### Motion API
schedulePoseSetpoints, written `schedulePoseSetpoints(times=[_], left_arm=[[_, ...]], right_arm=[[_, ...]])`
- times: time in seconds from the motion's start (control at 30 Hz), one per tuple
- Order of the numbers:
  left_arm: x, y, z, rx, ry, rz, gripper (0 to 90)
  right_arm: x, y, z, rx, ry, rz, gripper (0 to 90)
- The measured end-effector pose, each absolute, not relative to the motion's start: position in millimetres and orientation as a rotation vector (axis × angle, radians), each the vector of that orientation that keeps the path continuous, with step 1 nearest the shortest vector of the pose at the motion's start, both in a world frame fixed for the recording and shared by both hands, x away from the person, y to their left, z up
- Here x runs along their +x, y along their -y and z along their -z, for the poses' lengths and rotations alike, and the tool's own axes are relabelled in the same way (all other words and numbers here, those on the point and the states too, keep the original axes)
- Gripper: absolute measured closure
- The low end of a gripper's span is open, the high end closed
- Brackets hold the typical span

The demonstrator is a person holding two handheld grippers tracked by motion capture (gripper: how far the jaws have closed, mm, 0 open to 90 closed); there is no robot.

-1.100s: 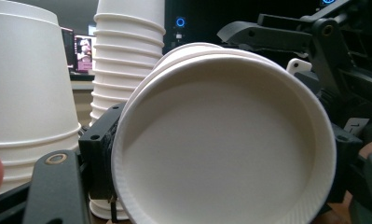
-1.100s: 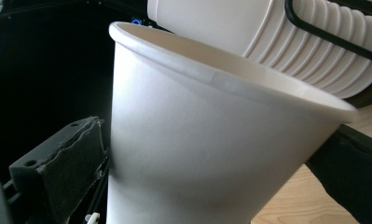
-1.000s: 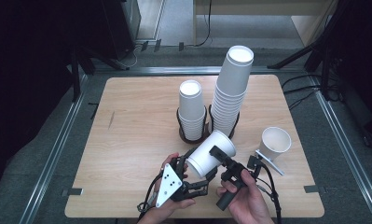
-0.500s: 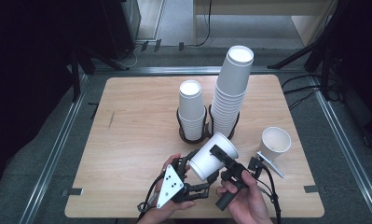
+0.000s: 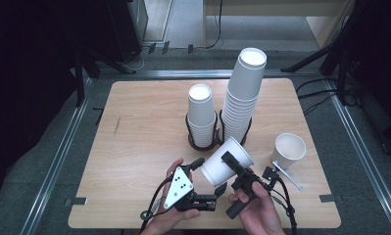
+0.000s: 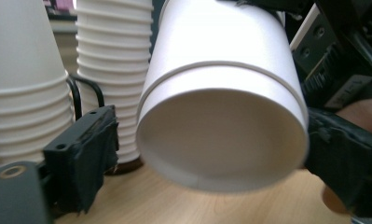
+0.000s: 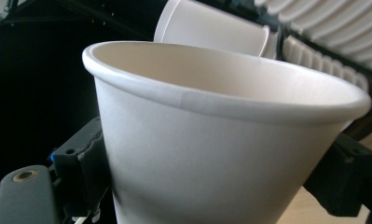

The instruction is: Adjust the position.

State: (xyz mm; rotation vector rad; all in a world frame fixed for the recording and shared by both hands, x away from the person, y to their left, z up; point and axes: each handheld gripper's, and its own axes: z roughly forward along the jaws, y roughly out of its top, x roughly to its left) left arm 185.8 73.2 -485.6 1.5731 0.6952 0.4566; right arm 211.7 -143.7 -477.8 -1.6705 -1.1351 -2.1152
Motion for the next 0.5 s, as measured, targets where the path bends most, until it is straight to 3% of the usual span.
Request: schedulePoseSetpoints(times=[0.03,0.5], left_arm=[[186.4,-74.3,484.9,1.584,-0.698,-0.442,0.5],[196.7,-93.0,483.4,1.617,-0.749,-0.406,0.5]], right_arm=[[212.6,145.1,478.1,-1.685,1.144,2.136,13.4],[218.5,154.4,480.3,-1.806,1.713,2.404,13.4]])
